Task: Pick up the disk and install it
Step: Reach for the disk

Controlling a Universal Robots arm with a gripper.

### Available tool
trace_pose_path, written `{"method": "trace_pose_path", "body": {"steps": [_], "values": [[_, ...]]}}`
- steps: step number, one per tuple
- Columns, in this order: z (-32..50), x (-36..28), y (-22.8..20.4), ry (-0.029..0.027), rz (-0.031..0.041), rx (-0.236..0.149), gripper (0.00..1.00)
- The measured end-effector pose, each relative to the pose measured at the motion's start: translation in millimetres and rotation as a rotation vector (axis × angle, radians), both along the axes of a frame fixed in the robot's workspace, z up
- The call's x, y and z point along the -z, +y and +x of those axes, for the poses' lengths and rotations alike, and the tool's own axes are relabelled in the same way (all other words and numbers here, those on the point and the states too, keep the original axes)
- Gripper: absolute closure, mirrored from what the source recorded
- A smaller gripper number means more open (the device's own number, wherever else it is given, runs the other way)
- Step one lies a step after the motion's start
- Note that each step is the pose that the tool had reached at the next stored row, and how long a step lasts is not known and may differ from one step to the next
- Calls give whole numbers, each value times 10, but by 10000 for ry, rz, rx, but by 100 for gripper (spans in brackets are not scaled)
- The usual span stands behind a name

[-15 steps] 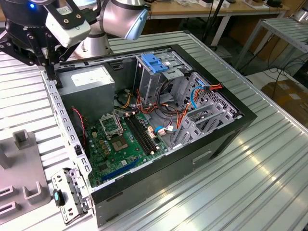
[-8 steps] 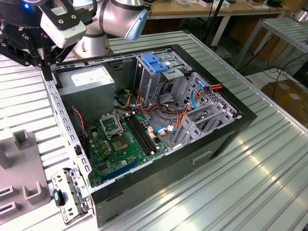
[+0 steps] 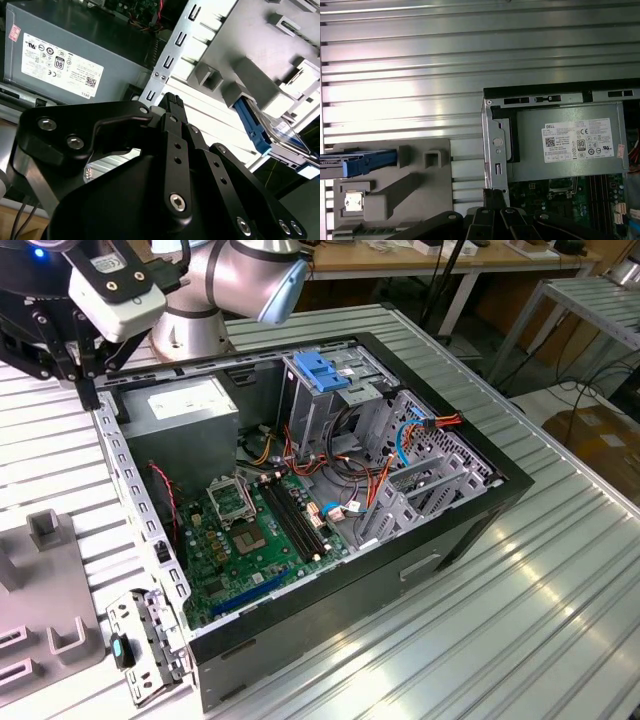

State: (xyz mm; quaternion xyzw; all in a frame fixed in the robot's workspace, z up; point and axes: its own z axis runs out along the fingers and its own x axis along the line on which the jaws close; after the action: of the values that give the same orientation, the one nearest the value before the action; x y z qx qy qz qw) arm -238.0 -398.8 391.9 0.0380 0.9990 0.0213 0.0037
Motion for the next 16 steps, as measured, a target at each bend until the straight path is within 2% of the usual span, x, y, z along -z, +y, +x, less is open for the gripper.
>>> {"method": "trace_pose_path", "body": {"steps": [3, 5, 7, 10, 11, 13, 14, 16], "values": [[-56, 2, 21, -1, 1, 2, 89], [-88, 4, 51, 3, 1, 3, 89], [-131, 9, 99, 12, 0, 3, 89], [-189, 20, 130, 26, -1, 6, 89], [-244, 41, 170, 34, -69, 4, 89], [-281, 55, 207, 31, -175, 7, 89], [-319, 66, 244, 33, -311, 5, 89], [-362, 82, 267, 30, -416, 6, 89]]}}
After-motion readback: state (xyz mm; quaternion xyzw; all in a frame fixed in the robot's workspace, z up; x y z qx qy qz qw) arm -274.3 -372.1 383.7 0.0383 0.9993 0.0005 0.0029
